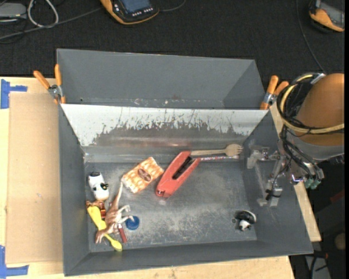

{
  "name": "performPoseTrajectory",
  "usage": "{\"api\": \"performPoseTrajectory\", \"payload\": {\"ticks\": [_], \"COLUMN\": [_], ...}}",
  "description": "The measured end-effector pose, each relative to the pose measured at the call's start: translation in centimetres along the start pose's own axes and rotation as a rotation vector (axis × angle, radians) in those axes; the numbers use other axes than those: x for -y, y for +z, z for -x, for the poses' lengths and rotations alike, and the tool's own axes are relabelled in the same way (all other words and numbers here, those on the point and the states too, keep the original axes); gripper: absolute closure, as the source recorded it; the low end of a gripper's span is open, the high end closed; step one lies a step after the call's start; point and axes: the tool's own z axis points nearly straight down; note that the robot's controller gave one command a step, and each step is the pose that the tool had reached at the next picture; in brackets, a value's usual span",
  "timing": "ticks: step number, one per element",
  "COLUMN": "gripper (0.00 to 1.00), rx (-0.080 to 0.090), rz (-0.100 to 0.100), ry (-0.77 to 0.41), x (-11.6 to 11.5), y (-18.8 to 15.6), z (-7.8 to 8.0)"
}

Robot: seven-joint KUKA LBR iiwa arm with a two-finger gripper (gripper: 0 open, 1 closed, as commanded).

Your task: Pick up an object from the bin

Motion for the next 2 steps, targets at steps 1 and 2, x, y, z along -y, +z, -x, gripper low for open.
{"api": "performPoseTrajectory", "payload": {"ticks": [1, 2], "gripper": [0.00, 0.00], "rx": [0.000, 0.014], "rz": [0.001, -0.004], "ry": [-0.066, -0.030], "x": [-4.7, -6.7], "y": [6.0, 11.1], "z": [-5.0, -1.0]}}
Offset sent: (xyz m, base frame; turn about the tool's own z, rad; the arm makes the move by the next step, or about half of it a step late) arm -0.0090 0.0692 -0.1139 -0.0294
